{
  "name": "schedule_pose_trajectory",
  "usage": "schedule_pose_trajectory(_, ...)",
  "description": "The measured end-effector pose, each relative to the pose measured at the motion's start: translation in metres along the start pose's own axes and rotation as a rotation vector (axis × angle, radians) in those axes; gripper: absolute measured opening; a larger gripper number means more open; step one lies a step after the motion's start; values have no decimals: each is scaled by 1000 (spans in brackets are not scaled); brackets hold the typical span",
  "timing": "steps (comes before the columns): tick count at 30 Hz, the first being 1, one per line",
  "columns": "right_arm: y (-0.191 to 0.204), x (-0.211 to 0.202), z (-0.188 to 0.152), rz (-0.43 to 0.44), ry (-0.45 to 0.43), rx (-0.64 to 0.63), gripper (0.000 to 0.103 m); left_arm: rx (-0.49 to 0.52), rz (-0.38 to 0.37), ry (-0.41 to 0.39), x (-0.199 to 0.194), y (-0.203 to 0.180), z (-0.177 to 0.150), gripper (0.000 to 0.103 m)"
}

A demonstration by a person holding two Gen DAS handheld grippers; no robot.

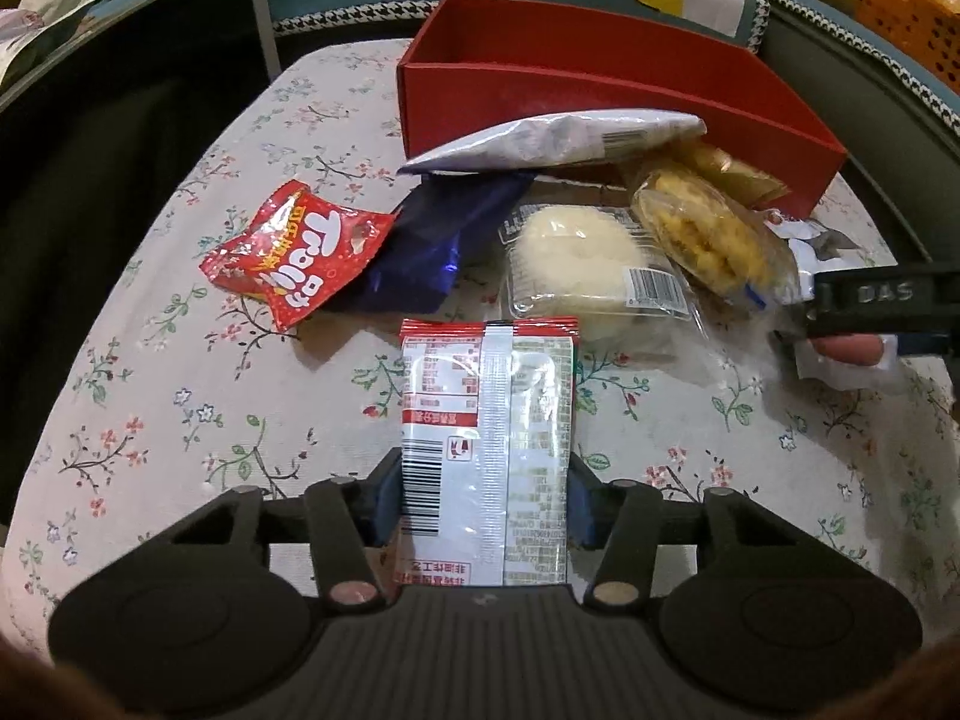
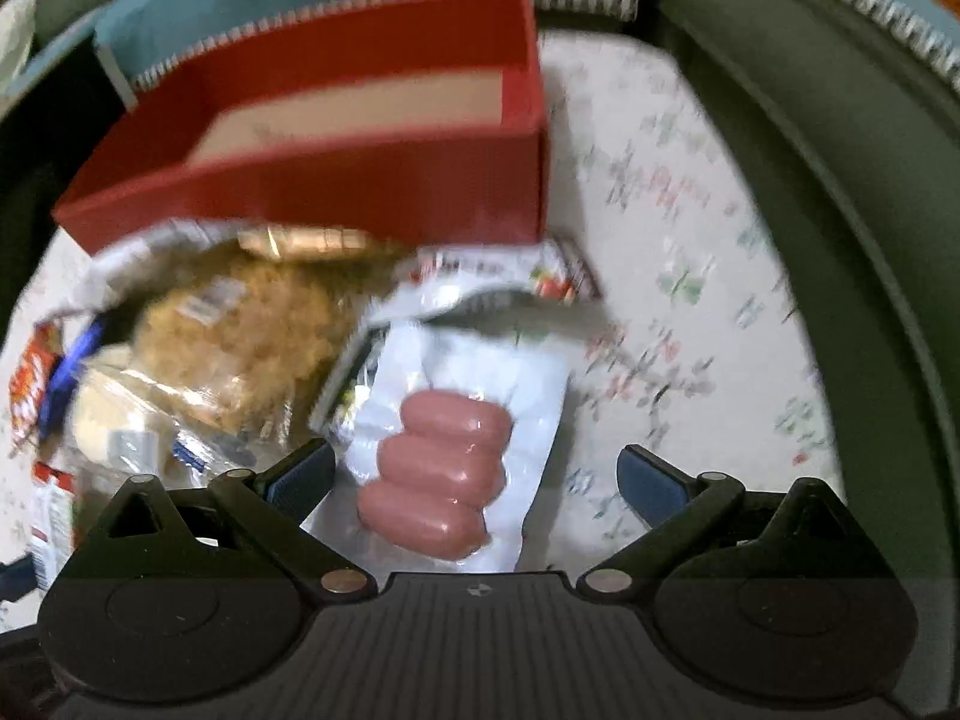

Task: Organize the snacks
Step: 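Grasp the white-red wafer pack with the left gripper while the right grasps the sausage pack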

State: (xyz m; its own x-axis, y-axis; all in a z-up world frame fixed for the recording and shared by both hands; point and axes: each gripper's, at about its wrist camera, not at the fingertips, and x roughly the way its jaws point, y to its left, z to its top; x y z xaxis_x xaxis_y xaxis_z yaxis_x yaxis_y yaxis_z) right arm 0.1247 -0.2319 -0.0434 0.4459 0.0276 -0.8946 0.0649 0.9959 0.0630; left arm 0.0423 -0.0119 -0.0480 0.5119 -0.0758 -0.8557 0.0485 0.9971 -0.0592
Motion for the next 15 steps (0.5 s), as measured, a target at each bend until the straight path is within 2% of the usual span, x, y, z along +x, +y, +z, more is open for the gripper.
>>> schedule_pose_trajectory(3,10,4,-4,-58,-22,-75,103,14,-1,2,1,-1,0,98)
schedule_pose_trajectory(5,13,3,-8,-67,-28,-104,100,29,4,0,1,-3,-1,98)
schedule_pose_trajectory(7,13,-4,-10,-52,-30,-120,90,34,4,0,1,-2,-1,99)
schedule_pose_trajectory(8,14,-8,-14,-55,-35,-134,79,34,3,1,1,-2,-1,99)
schedule_pose_trajectory(9,14,-12,-17,-63,-38,-147,77,34,1,2,0,-2,-1,98)
schedule_pose_trajectory(15,13,-31,-41,-10,-17,-167,76,40,-16,7,-3,-3,-6,96)
